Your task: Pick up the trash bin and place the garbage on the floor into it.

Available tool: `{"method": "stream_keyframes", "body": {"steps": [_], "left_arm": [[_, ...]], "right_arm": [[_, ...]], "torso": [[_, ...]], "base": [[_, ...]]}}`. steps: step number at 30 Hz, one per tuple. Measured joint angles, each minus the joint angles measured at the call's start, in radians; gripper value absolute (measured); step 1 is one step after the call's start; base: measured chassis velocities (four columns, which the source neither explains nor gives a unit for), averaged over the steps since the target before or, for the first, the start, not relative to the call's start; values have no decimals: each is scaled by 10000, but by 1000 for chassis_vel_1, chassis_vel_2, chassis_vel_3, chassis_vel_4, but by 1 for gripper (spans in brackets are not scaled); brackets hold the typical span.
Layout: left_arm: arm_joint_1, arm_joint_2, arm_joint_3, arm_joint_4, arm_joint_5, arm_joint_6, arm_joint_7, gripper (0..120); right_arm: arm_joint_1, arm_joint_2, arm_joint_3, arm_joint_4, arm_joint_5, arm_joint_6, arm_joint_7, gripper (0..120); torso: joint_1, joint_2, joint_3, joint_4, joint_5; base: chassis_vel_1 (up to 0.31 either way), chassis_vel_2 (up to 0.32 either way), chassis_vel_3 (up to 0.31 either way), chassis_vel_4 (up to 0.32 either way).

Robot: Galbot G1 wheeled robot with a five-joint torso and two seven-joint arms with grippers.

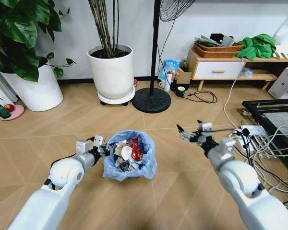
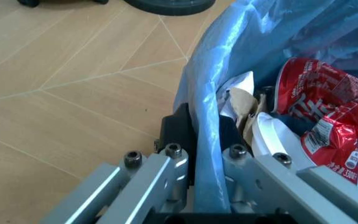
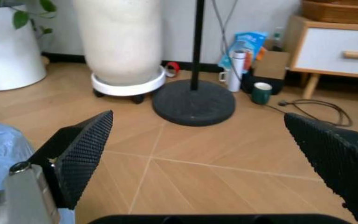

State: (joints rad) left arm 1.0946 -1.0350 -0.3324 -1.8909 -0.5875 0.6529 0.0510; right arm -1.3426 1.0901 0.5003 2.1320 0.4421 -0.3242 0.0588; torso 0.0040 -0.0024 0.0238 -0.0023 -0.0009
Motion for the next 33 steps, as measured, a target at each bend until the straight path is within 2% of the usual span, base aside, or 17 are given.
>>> {"method": "stream_keyframes", "body": {"steps": [10, 33], "left_arm": [[79, -27, -11, -154, 27, -5, -66, 1], [288, 47, -103, -401, 27, -18, -108, 1]], "right_arm": [[-1098, 1435, 307, 417, -1664, 405, -139, 100], [-1561, 1804, -46, 555, -2498, 589, -427, 100]], "torso": [[0, 0, 1, 0, 0], [0, 0, 1, 2, 3]], "base": [[0, 0, 0, 0], [76, 77, -76, -73]]}}
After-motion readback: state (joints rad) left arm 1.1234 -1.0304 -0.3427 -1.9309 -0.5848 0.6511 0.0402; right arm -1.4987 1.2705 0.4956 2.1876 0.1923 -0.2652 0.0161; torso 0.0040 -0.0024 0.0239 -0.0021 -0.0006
